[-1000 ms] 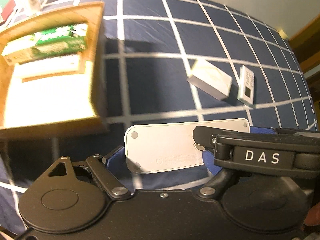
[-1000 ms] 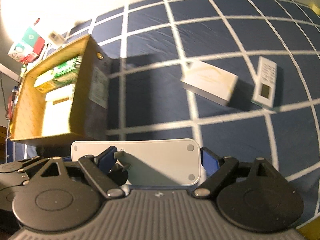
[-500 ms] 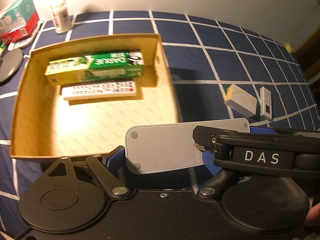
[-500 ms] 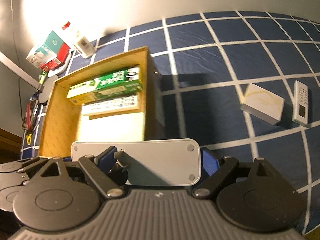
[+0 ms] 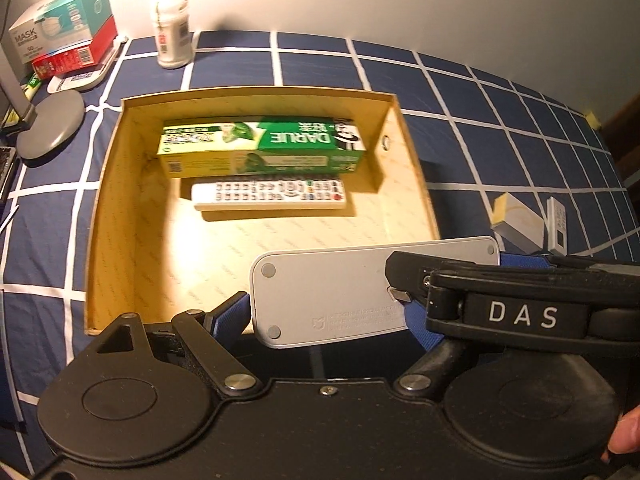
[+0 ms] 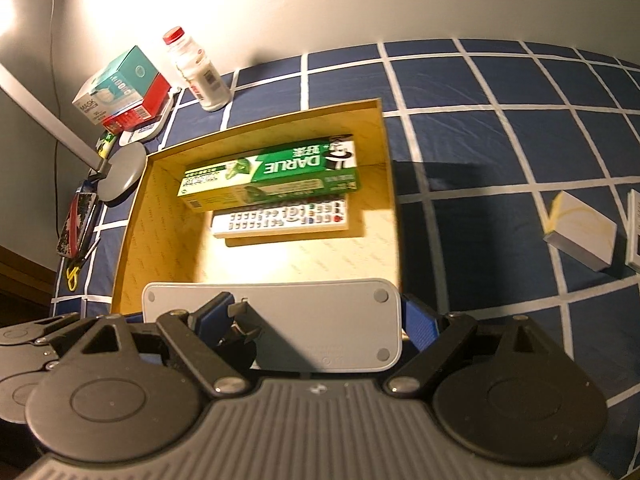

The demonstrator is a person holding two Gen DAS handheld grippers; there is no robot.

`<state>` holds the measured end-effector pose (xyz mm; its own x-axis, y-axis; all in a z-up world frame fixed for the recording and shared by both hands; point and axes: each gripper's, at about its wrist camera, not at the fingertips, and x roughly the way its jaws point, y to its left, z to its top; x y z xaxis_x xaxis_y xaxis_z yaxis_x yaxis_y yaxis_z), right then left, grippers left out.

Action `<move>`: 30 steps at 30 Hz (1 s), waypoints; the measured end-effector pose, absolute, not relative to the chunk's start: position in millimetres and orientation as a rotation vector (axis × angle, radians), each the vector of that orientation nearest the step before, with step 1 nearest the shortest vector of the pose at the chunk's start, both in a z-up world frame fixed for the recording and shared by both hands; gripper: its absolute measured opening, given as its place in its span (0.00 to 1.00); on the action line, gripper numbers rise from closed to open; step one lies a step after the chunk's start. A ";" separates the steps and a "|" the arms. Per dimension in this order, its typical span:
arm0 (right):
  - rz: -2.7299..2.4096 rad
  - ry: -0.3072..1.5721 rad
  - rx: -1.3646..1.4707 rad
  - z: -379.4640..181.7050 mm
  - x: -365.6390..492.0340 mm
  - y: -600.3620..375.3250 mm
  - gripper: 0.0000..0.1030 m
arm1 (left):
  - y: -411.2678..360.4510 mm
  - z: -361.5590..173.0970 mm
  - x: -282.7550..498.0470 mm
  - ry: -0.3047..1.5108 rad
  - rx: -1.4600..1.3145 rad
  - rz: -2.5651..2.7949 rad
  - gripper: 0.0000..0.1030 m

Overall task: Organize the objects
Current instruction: 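Lift the white plate with the right gripper and carry it over the cardboard box, then lower the white plate into the box beside the white TV remote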

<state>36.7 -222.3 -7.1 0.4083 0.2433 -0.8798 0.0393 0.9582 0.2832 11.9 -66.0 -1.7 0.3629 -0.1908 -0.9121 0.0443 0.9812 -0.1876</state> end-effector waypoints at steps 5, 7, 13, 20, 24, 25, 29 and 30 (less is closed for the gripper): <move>0.134 1.157 0.265 -11.4 51.5 -202.7 0.86 | -45.4 -7.3 22.9 1.197 -0.154 -0.149 0.80; 0.134 1.162 0.261 -14.1 58.5 -195.8 0.86 | -38.2 -10.6 28.1 1.200 -0.158 -0.148 0.80; 0.134 1.175 0.250 -26.0 79.5 -178.2 0.86 | -18.5 -23.2 45.1 1.209 -0.171 -0.149 0.80; 0.132 1.205 0.249 -48.7 103.0 -165.2 0.86 | -2.8 -45.5 64.4 1.237 -0.183 -0.149 0.80; 0.125 1.232 0.254 -62.9 113.0 -161.1 0.86 | 3.1 -59.1 74.7 1.266 -0.185 -0.153 0.80; 0.123 1.239 0.256 -66.5 115.5 -161.0 0.86 | 4.3 -62.7 77.4 1.274 -0.185 -0.154 0.80; 0.114 1.268 0.266 -81.9 125.2 -160.8 0.86 | 7.5 -77.5 87.9 1.305 -0.183 -0.162 0.80; 0.111 1.275 0.269 -85.9 127.7 -161.6 0.86 | 7.5 -81.2 90.7 1.312 -0.182 -0.164 0.80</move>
